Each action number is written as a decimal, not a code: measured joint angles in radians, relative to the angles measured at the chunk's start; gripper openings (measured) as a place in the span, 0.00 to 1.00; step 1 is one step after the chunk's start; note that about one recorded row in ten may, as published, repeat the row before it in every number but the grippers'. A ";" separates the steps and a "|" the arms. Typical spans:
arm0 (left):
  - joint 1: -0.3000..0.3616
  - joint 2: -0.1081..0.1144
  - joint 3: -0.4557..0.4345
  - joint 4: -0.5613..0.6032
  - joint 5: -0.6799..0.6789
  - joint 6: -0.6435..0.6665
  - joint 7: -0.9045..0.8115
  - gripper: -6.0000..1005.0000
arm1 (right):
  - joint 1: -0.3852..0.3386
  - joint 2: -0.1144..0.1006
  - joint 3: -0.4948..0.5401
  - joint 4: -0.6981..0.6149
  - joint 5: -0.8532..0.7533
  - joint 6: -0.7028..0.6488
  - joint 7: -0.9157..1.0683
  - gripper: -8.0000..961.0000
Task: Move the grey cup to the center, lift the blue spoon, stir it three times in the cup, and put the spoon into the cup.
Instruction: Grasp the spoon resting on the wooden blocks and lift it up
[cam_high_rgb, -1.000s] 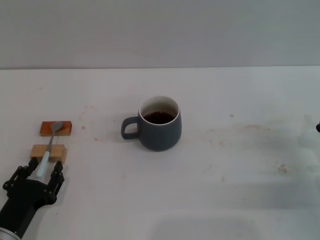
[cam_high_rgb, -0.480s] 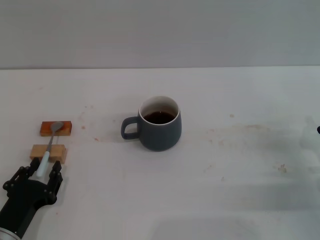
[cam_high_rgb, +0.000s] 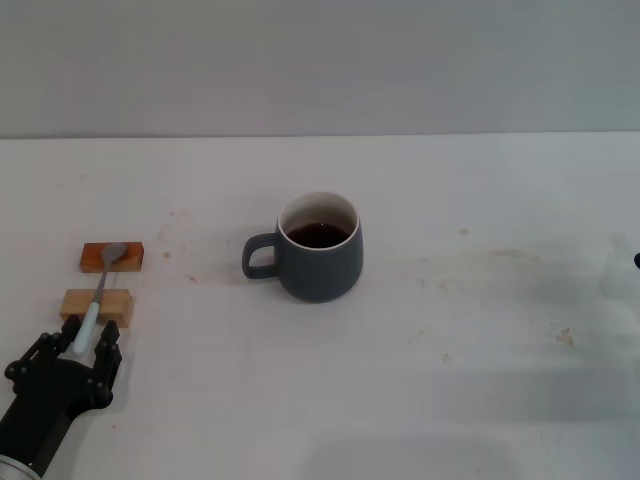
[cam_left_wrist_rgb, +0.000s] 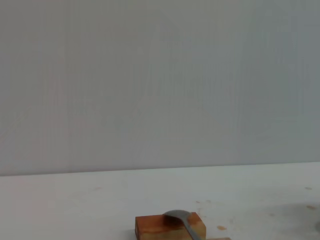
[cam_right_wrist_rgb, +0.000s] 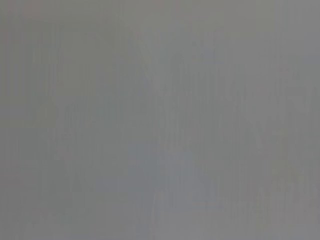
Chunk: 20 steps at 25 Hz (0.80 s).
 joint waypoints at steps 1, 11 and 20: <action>0.000 0.000 0.000 0.000 0.000 0.000 0.000 0.44 | 0.000 0.000 0.000 0.000 0.000 0.000 0.000 0.01; -0.004 -0.001 0.000 0.000 -0.002 -0.005 0.000 0.40 | -0.001 0.000 -0.001 -0.003 0.000 -0.007 0.000 0.01; -0.004 -0.001 0.000 0.000 -0.002 -0.005 0.000 0.37 | -0.002 0.000 -0.001 -0.003 0.000 -0.010 0.000 0.01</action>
